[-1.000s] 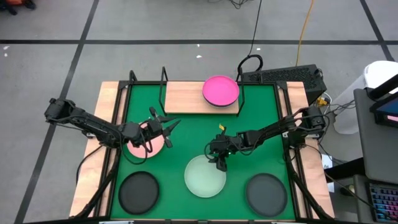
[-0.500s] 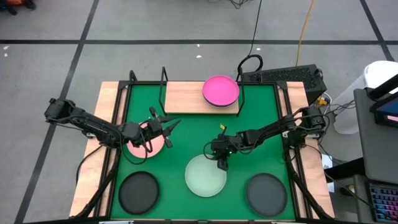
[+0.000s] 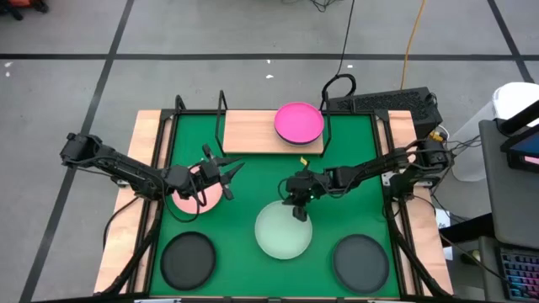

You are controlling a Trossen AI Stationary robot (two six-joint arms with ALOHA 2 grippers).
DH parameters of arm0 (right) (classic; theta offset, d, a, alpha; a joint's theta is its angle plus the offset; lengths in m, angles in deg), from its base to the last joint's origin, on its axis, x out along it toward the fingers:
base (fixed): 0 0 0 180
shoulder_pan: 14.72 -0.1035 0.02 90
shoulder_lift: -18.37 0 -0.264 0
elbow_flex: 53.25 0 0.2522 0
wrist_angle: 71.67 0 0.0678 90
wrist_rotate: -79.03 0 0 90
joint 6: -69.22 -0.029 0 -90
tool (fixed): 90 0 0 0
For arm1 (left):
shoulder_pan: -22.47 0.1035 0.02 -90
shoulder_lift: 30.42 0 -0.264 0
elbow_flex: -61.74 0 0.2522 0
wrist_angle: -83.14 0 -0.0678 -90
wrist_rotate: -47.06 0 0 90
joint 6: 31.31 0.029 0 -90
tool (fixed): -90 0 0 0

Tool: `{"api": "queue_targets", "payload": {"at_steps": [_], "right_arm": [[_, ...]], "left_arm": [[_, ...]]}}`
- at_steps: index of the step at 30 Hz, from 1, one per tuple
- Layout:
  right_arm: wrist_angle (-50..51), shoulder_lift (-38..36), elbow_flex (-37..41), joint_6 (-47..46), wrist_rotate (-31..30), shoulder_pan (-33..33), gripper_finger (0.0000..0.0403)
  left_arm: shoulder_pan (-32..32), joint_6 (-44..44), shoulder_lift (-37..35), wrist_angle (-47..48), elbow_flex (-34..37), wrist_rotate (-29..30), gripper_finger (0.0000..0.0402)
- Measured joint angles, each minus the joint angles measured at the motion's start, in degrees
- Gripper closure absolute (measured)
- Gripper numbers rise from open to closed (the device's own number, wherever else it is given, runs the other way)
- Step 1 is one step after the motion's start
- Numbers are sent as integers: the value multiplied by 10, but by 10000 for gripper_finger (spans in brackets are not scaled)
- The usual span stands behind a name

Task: Place and stack plates onto a shelf
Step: Stack the green plate on top of the pink plate on the shelf

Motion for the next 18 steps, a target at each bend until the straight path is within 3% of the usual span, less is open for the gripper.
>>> {"api": "queue_targets", "payload": {"at_steps": [15,18], "right_arm": [[0,-11,0,8,0,0,402],[-4,-16,-1,28,-27,12,402]], "left_arm": [[0,0,0,0,0,0,307],[0,0,0,0,0,0,307]]}}
